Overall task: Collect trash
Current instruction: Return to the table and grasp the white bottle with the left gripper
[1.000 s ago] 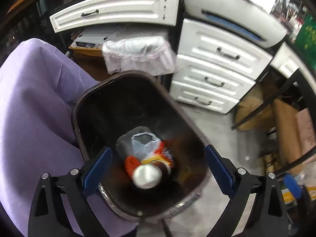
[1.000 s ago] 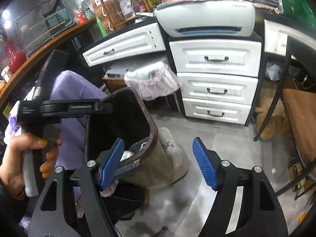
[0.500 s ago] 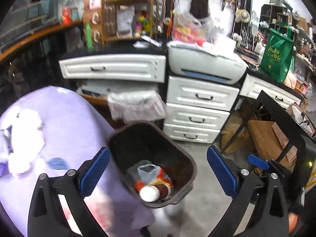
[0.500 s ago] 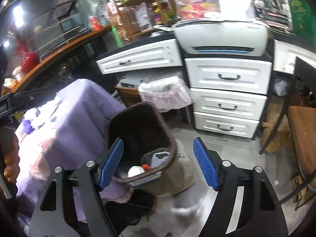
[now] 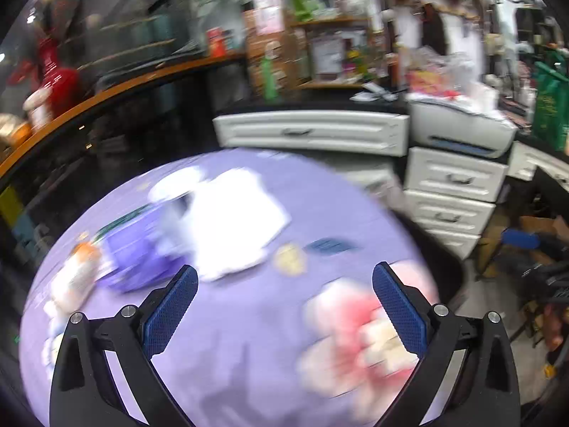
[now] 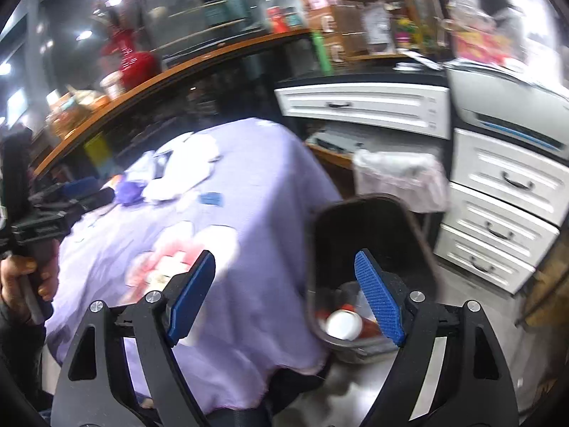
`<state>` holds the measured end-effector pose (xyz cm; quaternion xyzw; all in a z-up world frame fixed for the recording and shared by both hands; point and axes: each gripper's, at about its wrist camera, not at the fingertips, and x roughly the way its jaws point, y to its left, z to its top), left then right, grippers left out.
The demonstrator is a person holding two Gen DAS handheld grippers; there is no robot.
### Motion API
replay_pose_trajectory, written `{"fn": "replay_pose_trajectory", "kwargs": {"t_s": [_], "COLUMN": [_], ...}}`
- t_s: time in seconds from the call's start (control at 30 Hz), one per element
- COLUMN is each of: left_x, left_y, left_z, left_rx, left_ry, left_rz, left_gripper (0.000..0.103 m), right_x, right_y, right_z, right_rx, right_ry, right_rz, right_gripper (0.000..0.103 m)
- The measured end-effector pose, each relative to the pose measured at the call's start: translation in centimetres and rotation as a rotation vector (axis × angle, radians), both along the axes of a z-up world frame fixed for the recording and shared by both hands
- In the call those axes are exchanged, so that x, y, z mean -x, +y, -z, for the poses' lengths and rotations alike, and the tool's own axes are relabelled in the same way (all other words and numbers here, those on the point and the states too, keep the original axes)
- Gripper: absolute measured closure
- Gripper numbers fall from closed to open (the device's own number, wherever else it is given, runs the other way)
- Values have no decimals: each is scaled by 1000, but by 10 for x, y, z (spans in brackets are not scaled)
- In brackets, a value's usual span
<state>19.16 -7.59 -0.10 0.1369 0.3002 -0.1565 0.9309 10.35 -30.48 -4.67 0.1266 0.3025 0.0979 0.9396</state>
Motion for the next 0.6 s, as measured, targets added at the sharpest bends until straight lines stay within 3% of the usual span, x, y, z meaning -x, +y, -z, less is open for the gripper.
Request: {"fn": "replay_pose_trajectory", "kwargs": {"t_s": [0.23,0.37,0.6], "left_x": [-15,-39,-94], "left_y": [89,140,218], "left_z": [8,7,2], "left_rx": [-27,-80,-91], "left_ry": [41,80,162], "left_rz": [-160,-216,-285], "left_gripper": [6,6,6], "right_x": [-27,-37,-55], "right_y": [63,92,126], "right_z": [-13,-16,-19], "right_rx": [22,40,79], "right_ry": [-5,8,25], "right_rz": [-132,-184,-237], "right_gripper": [23,23,23]}}
